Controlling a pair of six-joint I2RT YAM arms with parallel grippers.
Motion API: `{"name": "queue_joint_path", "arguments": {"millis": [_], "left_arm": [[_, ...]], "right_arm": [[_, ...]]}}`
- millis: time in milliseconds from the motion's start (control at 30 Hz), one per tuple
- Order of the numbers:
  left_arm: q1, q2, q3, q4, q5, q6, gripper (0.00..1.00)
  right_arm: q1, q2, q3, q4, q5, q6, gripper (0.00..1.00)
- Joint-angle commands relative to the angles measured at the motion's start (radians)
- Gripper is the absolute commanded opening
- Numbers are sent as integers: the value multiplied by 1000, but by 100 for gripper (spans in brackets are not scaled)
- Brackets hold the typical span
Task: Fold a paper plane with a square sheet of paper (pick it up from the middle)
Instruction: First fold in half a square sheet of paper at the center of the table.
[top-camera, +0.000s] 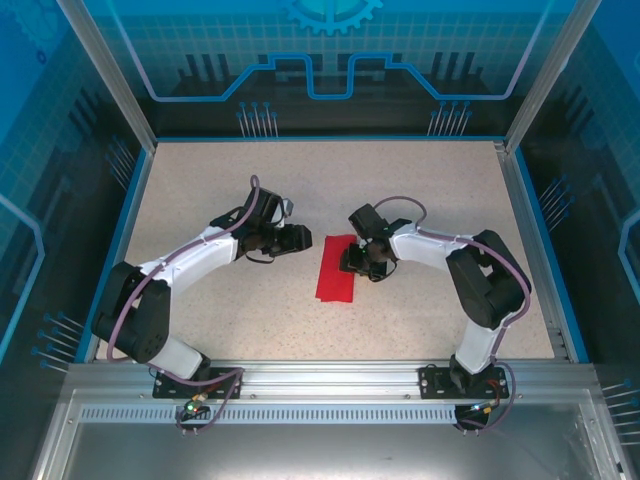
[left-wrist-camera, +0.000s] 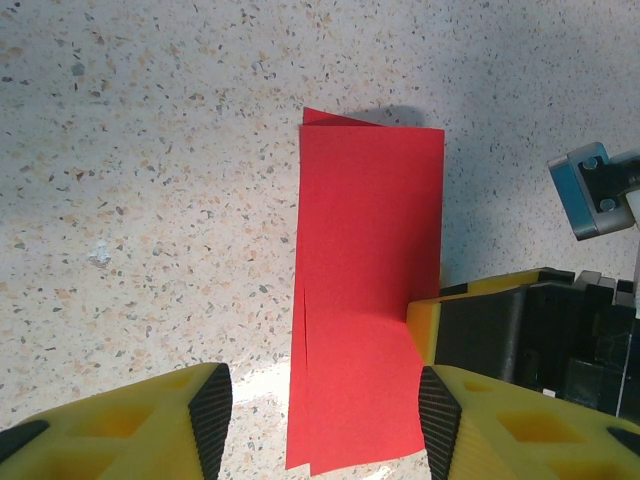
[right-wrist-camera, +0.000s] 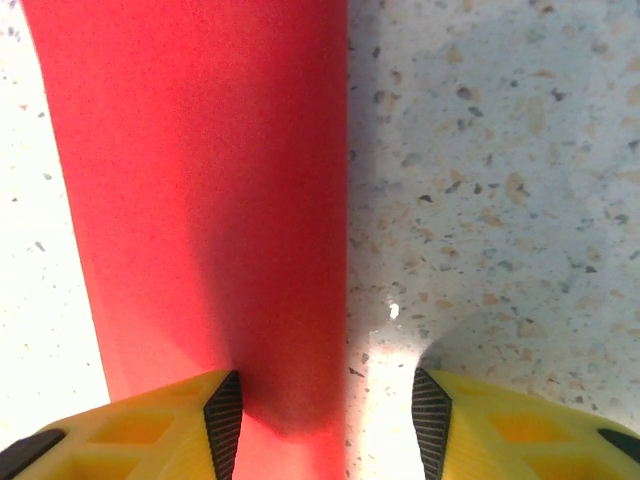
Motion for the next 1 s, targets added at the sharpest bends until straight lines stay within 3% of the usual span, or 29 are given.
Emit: {"name": "queue_joint_path", "arguments": {"millis": [0, 300, 967], "left_arm": [[-4, -7, -8, -16, -1, -12, 56], [-3, 0, -3, -13, 8, -15, 56], [-3, 9, -5, -14, 12, -11, 56]], "right_arm": [[-9, 21, 5, -16, 20, 50, 52], [-10, 23, 7, 23, -8, 64, 54], [-2, 81, 56, -68, 9, 2, 52]]}}
